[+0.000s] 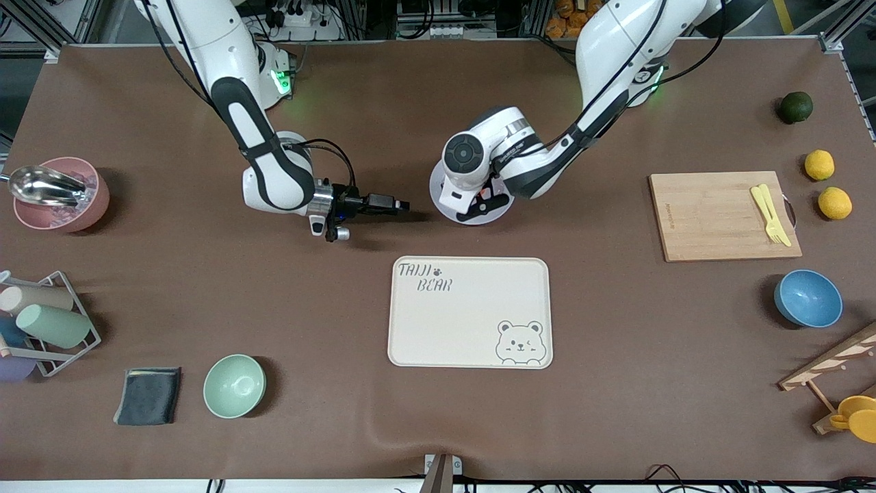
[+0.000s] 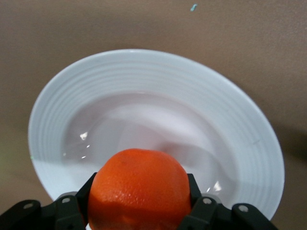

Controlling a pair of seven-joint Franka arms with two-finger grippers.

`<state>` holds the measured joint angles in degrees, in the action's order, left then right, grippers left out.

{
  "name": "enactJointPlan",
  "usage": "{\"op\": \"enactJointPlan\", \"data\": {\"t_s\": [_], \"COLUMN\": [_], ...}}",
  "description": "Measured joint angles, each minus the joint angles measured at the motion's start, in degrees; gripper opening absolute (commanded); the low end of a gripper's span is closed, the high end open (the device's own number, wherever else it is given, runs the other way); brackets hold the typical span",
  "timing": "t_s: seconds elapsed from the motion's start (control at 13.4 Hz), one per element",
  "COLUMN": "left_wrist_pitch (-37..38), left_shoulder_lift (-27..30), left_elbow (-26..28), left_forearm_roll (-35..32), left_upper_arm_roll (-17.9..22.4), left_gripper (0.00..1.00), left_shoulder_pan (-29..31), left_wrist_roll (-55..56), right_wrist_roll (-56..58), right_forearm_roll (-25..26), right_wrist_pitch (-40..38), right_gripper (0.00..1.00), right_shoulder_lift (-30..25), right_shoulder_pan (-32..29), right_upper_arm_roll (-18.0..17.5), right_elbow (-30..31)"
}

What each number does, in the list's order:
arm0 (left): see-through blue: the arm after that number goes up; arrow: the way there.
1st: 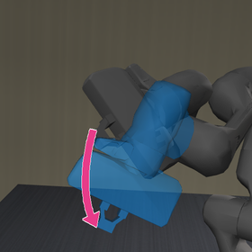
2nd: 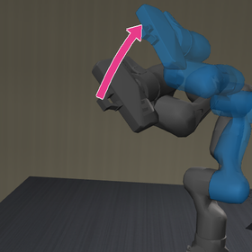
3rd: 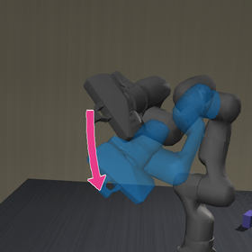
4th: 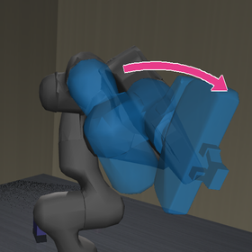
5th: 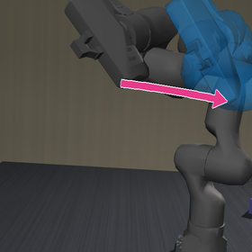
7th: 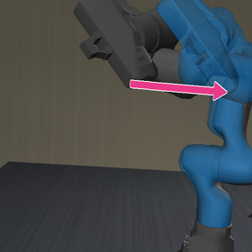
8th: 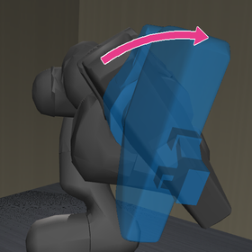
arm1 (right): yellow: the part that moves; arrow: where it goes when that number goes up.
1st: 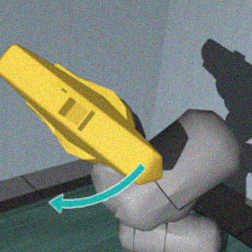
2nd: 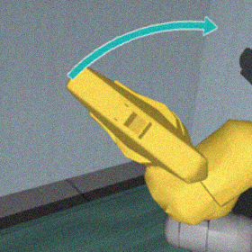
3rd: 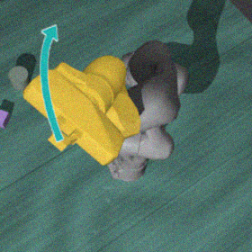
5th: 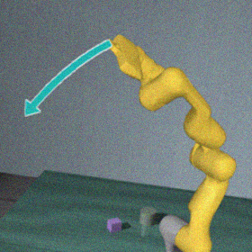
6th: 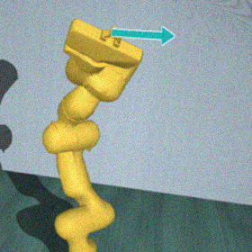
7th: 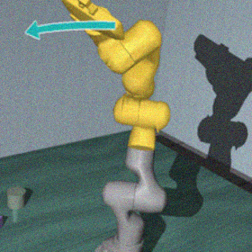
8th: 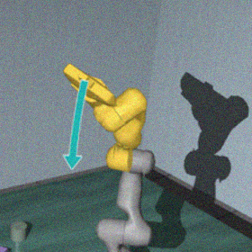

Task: Place orange and plate with both arms
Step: 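Lower the orange onto the white plate and open the left gripper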

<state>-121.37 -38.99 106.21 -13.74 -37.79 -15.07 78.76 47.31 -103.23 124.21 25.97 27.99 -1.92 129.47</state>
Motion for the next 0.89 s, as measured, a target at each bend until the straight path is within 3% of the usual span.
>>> {"op": "enactJointPlan", "data": {"t_s": [0.07,0.74,0.89], "left_wrist_pitch": [0.0,0.7,4.3], "left_shoulder_lift": [-0.5,0.8,2.1], "left_elbow": [-0.4,-2.6,-5.5], "left_forearm_roll": [0.0,-0.1,-0.2], "left_upper_arm_roll": [0.0,0.2,0.8], "left_gripper": [1.0,1.0,1.0], "left_shoulder_pan": [0.0,0.0,1.3], "left_wrist_roll": [0.0,1.7,1.3], "right_wrist_roll": [0.2,2.0,2.1], "right_forearm_roll": [-0.3,-2.8,-2.8], "right_wrist_pitch": [0.0,0.0,0.0], "right_gripper": [0.92,0.91,0.83], "right_shoulder_lift": [0.0,0.0,0.0], "right_shoulder_pan": [0.5,2.0,2.1], "right_upper_arm_roll": [0.0,0.0,0.0], "right_elbow": [-0.1,-0.5,-0.5]}}
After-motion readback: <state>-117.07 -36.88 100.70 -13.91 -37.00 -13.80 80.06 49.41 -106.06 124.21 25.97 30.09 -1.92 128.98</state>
